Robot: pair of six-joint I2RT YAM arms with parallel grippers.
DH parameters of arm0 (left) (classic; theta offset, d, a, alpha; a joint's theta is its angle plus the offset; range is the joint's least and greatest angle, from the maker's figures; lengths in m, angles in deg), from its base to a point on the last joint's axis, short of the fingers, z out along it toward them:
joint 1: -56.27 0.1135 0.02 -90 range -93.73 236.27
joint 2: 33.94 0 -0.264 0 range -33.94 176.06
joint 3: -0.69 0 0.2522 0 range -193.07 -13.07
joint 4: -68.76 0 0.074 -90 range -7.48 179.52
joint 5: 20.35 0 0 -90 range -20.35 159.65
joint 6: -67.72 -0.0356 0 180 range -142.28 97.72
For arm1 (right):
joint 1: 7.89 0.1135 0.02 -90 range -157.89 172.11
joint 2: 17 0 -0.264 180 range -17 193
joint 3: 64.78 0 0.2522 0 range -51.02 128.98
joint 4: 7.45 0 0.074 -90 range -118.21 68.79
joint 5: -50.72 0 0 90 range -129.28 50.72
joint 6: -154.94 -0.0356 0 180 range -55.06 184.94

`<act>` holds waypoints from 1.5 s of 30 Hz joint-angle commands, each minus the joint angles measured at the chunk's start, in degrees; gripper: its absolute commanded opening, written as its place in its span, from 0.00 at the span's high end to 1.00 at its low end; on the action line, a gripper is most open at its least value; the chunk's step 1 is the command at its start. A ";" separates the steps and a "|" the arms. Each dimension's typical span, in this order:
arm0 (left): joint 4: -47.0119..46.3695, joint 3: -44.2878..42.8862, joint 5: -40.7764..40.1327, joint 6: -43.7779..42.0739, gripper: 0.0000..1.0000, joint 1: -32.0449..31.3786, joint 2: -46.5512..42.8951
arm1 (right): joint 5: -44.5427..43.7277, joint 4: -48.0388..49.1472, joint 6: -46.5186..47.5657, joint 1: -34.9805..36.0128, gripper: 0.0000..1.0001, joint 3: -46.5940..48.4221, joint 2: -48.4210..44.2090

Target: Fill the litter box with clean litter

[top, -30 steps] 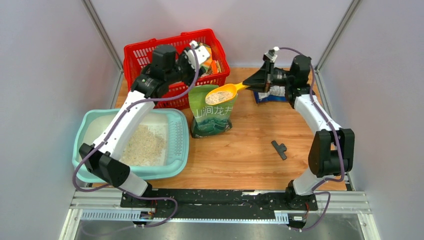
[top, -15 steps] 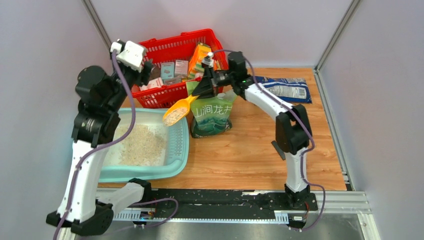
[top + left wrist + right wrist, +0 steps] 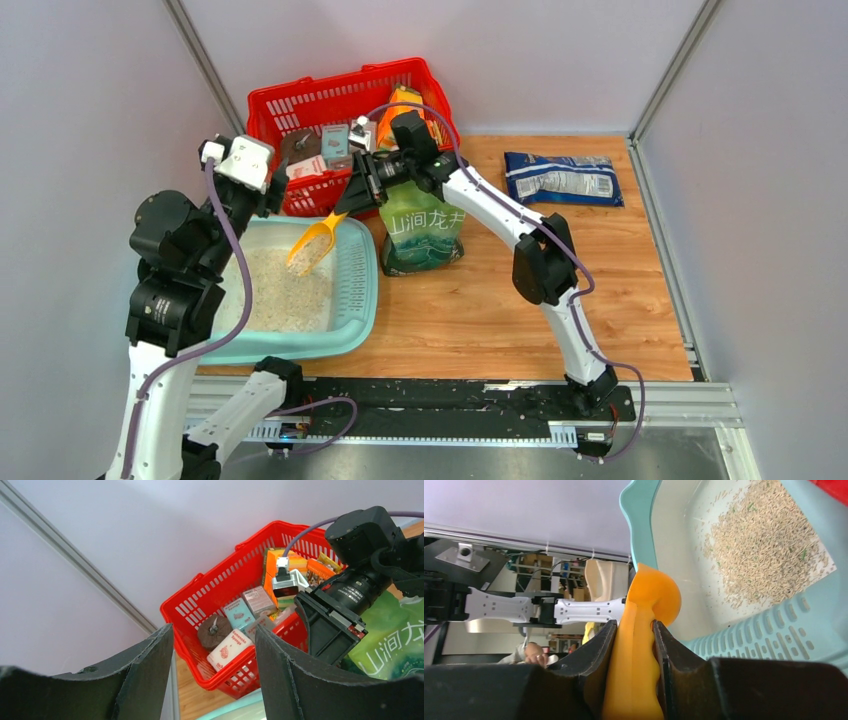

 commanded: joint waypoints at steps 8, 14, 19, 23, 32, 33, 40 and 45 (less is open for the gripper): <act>-0.41 1.09 2.36 -0.28 0.32 0.70 -1.50 | -6.19 -6.82 12.53 0.42 1.00 7.50 1.91; -0.76 1.89 3.59 -0.10 0.32 0.79 -1.67 | -9.01 -10.07 16.49 0.07 1.00 10.04 2.97; -2.16 3.64 4.47 0.42 0.32 0.87 -2.11 | -13.22 -11.56 20.27 -0.02 1.00 10.48 2.79; -2.96 4.61 5.26 0.78 0.32 0.87 -2.29 | -15.94 -12.88 23.96 -0.10 1.00 12.42 2.71; -4.01 5.75 7.54 1.83 0.32 0.87 -2.20 | -23.76 -16.04 30.37 0.07 1.00 14.96 1.56; -4.27 5.75 7.72 2.01 0.32 0.87 -2.11 | -24.56 -16.92 30.90 0.07 1.00 14.88 1.30; -4.89 5.93 8.95 2.36 0.32 0.87 -1.76 | -27.38 -18.77 34.60 0.07 1.00 14.97 -0.11; -4.80 6.10 9.65 2.89 0.32 0.87 -1.76 | -28.44 -20.09 37.40 0.68 1.00 14.88 -0.90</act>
